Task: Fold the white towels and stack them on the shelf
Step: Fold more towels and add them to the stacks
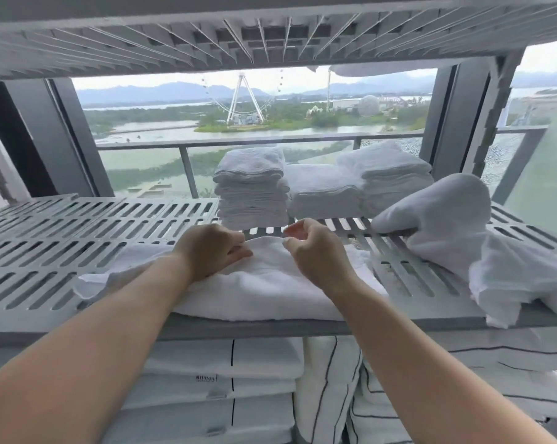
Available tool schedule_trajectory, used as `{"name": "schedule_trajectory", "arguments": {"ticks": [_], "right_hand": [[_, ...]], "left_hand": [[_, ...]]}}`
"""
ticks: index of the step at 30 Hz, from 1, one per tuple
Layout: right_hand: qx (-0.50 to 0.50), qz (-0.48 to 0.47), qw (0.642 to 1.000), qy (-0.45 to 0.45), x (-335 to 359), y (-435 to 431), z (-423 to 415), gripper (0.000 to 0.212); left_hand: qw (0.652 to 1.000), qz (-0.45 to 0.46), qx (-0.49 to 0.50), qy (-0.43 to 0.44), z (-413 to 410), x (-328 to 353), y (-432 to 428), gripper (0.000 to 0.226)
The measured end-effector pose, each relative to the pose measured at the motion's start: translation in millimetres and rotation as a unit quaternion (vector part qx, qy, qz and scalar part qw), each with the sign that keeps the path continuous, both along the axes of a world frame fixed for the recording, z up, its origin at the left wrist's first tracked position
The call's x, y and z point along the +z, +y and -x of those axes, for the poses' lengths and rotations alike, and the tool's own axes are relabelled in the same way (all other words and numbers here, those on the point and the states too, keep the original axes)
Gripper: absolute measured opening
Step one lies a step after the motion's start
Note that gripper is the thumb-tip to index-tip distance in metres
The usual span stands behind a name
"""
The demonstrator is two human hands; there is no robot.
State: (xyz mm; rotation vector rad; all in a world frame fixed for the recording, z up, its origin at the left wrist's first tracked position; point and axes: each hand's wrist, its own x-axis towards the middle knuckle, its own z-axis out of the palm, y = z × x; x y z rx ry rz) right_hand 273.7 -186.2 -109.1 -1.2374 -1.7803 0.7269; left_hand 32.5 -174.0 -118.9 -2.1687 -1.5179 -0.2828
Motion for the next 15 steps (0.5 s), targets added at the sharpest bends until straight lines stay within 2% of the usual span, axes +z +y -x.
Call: {"name": "schedule_trajectory", "arguments": {"ticks": [3, 5, 9, 12, 15], "right_hand": [[0.023, -0.078, 0.99, -0.115, -3.9, 5.6, 20.7, 0.026], [0.044, -0.096, 0.98, -0.17, -4.3, 8.3, 34.5, 0.037], [0.061, -0.094, 0.96, -0.256, -3.8, 7.9, 65.5, 0.055], [0.074, -0.102, 0.949, -0.289, 1.1, 7.3, 90.6, 0.06], [0.108, -0.085, 0.943, -0.303, 3.6, 6.5, 117.3, 0.057]], "left_hand": [[0.999, -0.049, 0.004, 0.002, 6.3, 2.1, -5.3, 0.04], [0.999, -0.038, 0.009, 0.002, 14.2, 5.1, -10.4, 0.045], [0.993, 0.082, 0.062, -0.055, 39.1, 14.3, -23.9, 0.056], [0.978, 0.168, 0.081, -0.095, 59.0, 25.4, -32.7, 0.064], [0.962, 0.222, 0.076, -0.142, 78.1, 38.1, -38.7, 0.051]]}}
